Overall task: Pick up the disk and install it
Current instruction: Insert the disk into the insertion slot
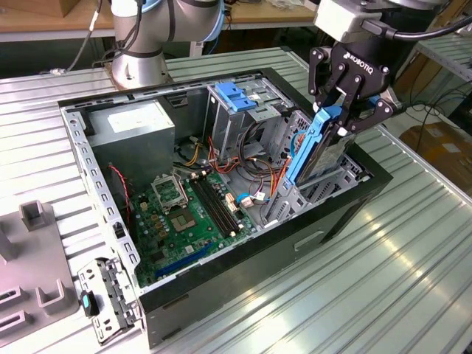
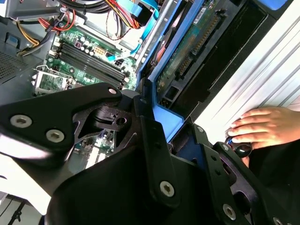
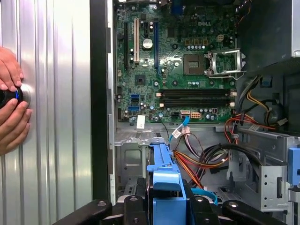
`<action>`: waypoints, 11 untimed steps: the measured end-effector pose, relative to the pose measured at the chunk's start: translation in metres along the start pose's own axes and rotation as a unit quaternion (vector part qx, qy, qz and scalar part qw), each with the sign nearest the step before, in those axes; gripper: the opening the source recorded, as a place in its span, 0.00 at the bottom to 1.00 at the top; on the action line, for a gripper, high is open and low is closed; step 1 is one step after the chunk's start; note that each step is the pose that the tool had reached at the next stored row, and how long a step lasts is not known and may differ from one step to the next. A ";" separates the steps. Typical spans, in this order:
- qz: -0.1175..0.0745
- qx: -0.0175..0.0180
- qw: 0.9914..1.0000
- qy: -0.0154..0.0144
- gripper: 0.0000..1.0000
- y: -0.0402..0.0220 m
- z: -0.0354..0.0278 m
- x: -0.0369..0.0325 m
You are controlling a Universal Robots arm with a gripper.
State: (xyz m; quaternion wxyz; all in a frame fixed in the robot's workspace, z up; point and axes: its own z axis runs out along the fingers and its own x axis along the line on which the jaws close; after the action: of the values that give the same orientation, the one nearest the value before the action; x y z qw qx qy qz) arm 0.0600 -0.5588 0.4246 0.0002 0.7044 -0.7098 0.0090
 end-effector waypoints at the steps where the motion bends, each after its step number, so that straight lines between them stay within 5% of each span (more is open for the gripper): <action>1: 0.000 0.000 1.000 0.000 0.37 0.0000 0.0009 0.0000; 11: 0.000 0.000 1.000 0.000 0.37 0.0001 0.0130 0.0001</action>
State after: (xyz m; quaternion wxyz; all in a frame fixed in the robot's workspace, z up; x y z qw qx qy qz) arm 0.0601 -0.5590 0.4117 0.0005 0.7043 -0.7098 0.0088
